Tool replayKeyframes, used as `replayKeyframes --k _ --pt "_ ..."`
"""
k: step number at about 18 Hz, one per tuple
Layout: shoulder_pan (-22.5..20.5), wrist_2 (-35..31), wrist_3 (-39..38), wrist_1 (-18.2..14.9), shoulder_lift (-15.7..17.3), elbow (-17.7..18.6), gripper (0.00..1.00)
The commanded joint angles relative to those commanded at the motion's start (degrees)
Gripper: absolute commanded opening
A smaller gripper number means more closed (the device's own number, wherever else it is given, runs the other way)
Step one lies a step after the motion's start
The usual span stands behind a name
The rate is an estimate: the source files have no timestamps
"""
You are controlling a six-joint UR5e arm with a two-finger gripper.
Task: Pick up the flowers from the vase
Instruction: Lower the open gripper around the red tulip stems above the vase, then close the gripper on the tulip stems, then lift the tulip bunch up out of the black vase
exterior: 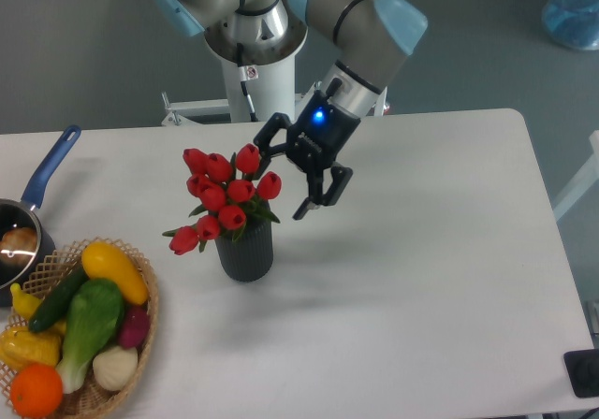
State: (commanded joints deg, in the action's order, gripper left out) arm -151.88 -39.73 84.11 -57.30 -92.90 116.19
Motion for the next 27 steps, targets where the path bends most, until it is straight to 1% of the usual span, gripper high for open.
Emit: replayKeyframes --k 2,4,6,7,9,10,11,12,13,14,15,19,22,25,27 --pt "1.23 0.09 0.08 0.26 -1.49 -0.17 1.0" --pt "2.11 0.26 0.17 0.26 -2.02 -0.18 1.0" --pt "3.34 2.62 0.09 0.26 -2.9 -0.18 1.0" --pt "3.43 3.51 0.09 0.26 -2.99 -0.18 0.89" --pt "3.34 4.3 0.0 0.18 -3.34 -0.35 0.53" --pt "3.26 4.22 0.08 0.09 -3.52 -0.44 0.37" --pt "3.08 4.22 0.0 0.09 -3.52 -0.44 0.23" --pt "2.82 4.22 -0.26 0.0 -3.52 -0.44 0.12" --pt "2.73 4.31 -1.14 0.0 -3.43 -0.53 0.05" --pt "2.64 4.31 -2.19 0.0 -3.17 -0.79 0.02" --pt "2.55 4.31 -3.24 0.09 -2.99 -1.05 0.0" --pt "1.59 4.74 -4.04 -0.09 -1.76 -1.58 0.0" --pt "0.97 6.5 -4.83 -0.35 -0.09 -1.58 0.0" --pt "0.27 8.17 -9.3 -0.53 2.28 -2.63 0.0" --pt "-0.08 10.54 -13.08 -0.53 3.51 -4.56 0.0"
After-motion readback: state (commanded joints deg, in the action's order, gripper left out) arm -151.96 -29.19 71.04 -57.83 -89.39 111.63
